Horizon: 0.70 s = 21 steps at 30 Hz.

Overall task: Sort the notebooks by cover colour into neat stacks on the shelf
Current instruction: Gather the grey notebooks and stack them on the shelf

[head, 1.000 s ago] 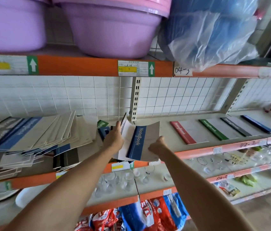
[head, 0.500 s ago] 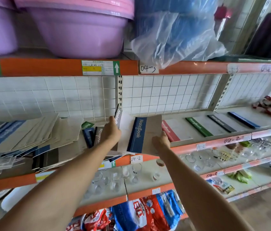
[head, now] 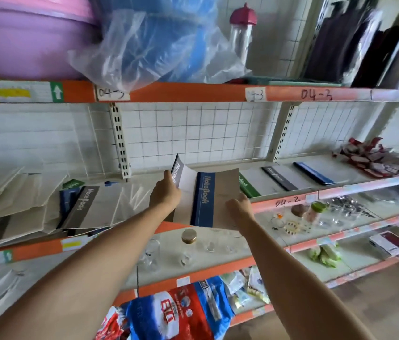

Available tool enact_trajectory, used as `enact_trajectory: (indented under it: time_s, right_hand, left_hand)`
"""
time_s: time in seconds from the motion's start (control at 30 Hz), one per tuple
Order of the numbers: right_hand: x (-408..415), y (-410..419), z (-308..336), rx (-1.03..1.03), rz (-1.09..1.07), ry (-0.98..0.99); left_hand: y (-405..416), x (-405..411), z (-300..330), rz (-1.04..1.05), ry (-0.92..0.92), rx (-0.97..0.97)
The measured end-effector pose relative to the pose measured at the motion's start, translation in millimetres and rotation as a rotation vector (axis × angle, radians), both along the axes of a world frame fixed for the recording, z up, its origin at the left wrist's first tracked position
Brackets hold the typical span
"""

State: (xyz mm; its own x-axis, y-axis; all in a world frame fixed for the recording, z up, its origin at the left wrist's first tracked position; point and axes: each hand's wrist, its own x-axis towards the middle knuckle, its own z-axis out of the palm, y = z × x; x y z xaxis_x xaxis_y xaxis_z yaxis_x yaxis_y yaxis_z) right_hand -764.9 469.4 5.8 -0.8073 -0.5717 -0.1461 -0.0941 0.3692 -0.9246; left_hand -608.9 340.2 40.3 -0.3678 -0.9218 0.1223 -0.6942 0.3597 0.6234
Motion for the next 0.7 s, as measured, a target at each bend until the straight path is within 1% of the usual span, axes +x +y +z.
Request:
enact_trajectory:
  time_s: [0.3, 0.43, 0.6, 0.7]
  right_hand:
    - [-74, 57, -5, 0.007, -0.054, -0.003]
    - [-104, 71, -11, 0.017, -0.072, -0.004]
    - [-148, 81, -20, 0.045, -0.101, 0.022]
    - [-182, 84, -19, 0.047, -0.106, 0.024]
  left_hand:
    - [61, -88, -6, -0.002, -0.008, 0.063]
    - [71, -122, -10, -0.006, -0.027, 0.038]
    - [73, -172, -20, -0.096, -0.103, -0.034]
    - [69, -212, -24, -0.134, -0.123, -0.035]
